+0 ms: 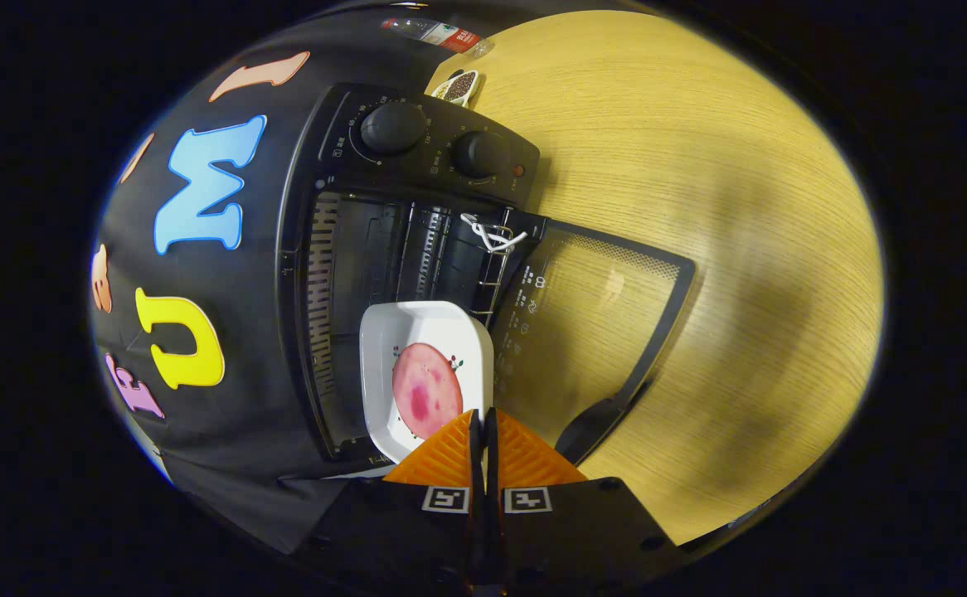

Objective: Open the toaster oven, put the food inside, and close the toaster oven door.

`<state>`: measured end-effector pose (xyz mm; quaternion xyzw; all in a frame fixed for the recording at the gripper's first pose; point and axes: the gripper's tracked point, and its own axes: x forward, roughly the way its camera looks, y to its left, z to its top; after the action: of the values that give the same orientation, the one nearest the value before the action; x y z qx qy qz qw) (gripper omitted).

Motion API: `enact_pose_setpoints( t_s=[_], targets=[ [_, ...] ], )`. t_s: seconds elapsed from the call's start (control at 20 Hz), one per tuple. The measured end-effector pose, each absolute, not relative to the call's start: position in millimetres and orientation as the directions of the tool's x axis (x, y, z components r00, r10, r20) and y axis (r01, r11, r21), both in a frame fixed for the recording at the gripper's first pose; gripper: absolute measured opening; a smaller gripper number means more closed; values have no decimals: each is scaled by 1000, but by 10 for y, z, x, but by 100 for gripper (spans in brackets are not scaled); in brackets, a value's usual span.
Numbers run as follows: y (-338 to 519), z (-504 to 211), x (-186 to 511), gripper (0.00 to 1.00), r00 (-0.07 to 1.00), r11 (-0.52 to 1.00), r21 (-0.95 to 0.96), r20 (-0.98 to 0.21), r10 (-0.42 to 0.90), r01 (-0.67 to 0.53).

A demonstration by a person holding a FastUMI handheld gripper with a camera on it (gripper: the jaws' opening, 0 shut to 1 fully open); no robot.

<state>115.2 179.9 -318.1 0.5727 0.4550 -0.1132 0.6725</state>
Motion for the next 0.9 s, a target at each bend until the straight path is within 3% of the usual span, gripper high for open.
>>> enact_pose_setpoints(
  t_s=[0.7,0.9],
  targets=[
    [1939,-3358,1728,2,616,271,674,-738,276,687],
    [1944,-3256,1803,11,661,245,722,-692,291,647]
  ],
)
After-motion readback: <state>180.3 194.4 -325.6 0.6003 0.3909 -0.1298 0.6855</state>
